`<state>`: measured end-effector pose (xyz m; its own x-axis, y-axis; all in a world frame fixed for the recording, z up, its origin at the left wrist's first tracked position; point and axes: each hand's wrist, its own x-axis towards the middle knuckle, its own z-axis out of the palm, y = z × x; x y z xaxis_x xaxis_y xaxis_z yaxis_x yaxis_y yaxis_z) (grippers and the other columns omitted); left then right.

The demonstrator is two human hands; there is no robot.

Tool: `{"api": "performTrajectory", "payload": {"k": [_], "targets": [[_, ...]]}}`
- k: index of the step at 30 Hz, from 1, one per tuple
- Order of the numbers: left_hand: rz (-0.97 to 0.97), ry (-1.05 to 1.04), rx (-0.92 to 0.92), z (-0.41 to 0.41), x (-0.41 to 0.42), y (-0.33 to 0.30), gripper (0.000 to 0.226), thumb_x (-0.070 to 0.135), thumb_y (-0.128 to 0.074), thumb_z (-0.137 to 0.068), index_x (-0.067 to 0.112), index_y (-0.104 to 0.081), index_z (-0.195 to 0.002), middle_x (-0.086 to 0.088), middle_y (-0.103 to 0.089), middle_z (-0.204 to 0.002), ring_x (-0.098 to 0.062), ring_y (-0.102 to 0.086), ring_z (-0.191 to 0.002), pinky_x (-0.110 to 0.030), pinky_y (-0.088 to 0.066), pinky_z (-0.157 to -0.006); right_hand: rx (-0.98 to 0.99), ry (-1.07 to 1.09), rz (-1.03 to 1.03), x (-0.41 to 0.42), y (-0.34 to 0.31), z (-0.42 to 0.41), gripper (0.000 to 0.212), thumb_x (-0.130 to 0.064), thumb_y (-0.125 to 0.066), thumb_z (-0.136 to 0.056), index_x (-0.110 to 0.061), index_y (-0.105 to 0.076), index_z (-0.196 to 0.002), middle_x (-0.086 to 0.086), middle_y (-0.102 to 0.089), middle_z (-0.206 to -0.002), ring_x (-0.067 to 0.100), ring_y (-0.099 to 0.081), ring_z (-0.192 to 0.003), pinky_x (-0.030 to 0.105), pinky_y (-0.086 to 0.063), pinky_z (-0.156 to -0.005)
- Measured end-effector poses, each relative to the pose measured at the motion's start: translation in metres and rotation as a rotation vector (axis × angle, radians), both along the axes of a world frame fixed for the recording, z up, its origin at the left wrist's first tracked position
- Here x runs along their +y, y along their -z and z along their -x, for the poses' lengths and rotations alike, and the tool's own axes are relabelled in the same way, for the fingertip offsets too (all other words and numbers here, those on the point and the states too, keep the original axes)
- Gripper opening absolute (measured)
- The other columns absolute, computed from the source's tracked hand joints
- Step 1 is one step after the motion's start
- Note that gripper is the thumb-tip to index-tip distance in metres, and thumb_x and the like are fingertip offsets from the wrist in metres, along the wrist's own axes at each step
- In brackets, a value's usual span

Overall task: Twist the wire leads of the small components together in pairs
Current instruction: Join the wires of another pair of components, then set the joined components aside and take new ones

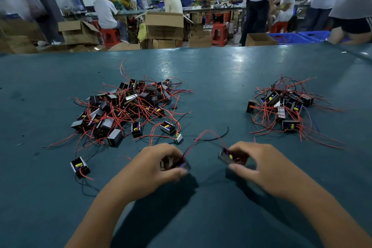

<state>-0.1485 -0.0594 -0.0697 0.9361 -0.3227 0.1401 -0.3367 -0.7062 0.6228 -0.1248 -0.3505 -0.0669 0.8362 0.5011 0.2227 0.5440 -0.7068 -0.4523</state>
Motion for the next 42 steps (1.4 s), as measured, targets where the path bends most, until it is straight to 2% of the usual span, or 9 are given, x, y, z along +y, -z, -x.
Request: {"api": "performTrajectory", "payload": {"k": [3,5,8,12,19,26,35,39,42], "targets": [[0.551,-0.101,0.160,0.005,-0.031,0.002,0.025,0.035,-0.076,-0.080,0.020,-0.070,-0.099,0.005,-0.070,-0.082,-0.009,-0.061,-0.071,-0.024,-0.050,-0.066,0.112,0.107,-0.463,0.022,-0.002,0.012,0.018,-0.034,-0.074,-0.084,-0.032,-0.066,-0.099,-0.017,-0.068,-0.083,-0.003,-0.061,-0.069,0.008,-0.043,-0.065],[0.801,-0.126,0.262,0.007,-0.050,0.007,0.027,0.030,-0.074,-0.081,0.015,-0.070,-0.103,-0.004,-0.071,-0.085,-0.016,-0.062,-0.070,-0.027,-0.051,-0.064,0.242,0.129,-0.587,0.035,0.002,0.017,0.019,-0.026,-0.073,-0.086,-0.030,-0.064,-0.103,-0.011,-0.071,-0.079,0.004,-0.064,-0.068,0.018,-0.050,-0.069],[0.846,-0.105,0.317,0.010,-0.063,0.015,0.030,0.032,-0.072,-0.084,0.012,-0.071,-0.106,-0.017,-0.072,-0.096,-0.021,-0.062,-0.074,-0.036,-0.051,-0.073,0.385,0.124,-0.691,0.043,0.006,0.020,0.019,-0.023,-0.070,-0.089,-0.031,-0.064,-0.105,0.006,-0.073,-0.083,0.027,-0.067,-0.075,0.042,-0.056,-0.077],[0.968,-0.161,0.359,0.008,-0.066,0.019,0.035,0.029,-0.075,-0.080,0.004,-0.069,-0.104,-0.021,-0.071,-0.100,-0.029,-0.064,-0.085,-0.041,-0.054,-0.076,0.422,0.103,-0.709,0.043,0.009,0.021,0.023,-0.025,-0.070,-0.090,-0.043,-0.060,-0.100,0.007,-0.071,-0.081,0.020,-0.064,-0.068,0.025,-0.049,-0.061],[1.092,-0.132,0.350,0.008,-0.069,0.019,0.034,0.030,-0.083,-0.072,0.011,-0.069,-0.097,-0.004,-0.074,-0.082,-0.019,-0.071,-0.077,-0.026,-0.057,-0.066,0.528,0.051,-0.792,0.045,0.009,0.024,0.024,-0.030,-0.071,-0.087,-0.030,-0.061,-0.109,0.003,-0.074,-0.087,0.012,-0.068,-0.074,0.027,-0.052,-0.061],[0.931,-0.143,0.186,0.008,-0.071,0.022,0.033,0.029,-0.080,-0.071,0.015,-0.067,-0.098,0.011,-0.069,-0.075,-0.004,-0.063,-0.074,-0.016,-0.049,-0.070,0.575,0.096,-0.925,0.050,0.007,0.026,0.049,-0.034,-0.076,-0.068,-0.016,-0.057,-0.109,0.011,-0.074,-0.081,0.014,-0.066,-0.066,0.022,-0.050,-0.053],[0.373,-0.146,-0.170,0.003,-0.061,0.026,0.036,0.058,-0.055,-0.090,0.029,-0.063,-0.110,0.016,-0.066,-0.092,-0.007,-0.063,-0.089,-0.018,-0.046,-0.073,0.376,0.186,-0.903,0.039,0.003,0.018,0.031,-0.010,-0.076,-0.082,-0.028,-0.061,-0.102,0.004,-0.073,-0.079,0.014,-0.066,-0.067,0.020,-0.050,-0.057],[0.277,-0.154,-0.254,-0.003,-0.051,0.034,0.025,0.039,-0.063,-0.095,0.021,-0.065,-0.111,0.016,-0.064,-0.090,-0.004,-0.059,-0.086,-0.010,-0.038,-0.073,0.171,0.281,-0.784,0.025,-0.009,0.008,0.031,-0.015,-0.078,-0.081,-0.032,-0.060,-0.100,-0.005,-0.074,-0.082,0.011,-0.069,-0.075,0.029,-0.055,-0.070],[0.275,-0.163,-0.269,-0.005,-0.050,0.037,0.020,0.035,-0.063,-0.094,0.021,-0.066,-0.108,0.015,-0.063,-0.088,-0.002,-0.058,-0.083,-0.009,-0.037,-0.070,-0.125,0.360,-0.535,0.007,-0.031,-0.006,0.034,-0.026,-0.080,-0.078,-0.032,-0.057,-0.101,-0.014,-0.069,-0.082,-0.001,-0.066,-0.081,0.013,-0.050,-0.073]]}}
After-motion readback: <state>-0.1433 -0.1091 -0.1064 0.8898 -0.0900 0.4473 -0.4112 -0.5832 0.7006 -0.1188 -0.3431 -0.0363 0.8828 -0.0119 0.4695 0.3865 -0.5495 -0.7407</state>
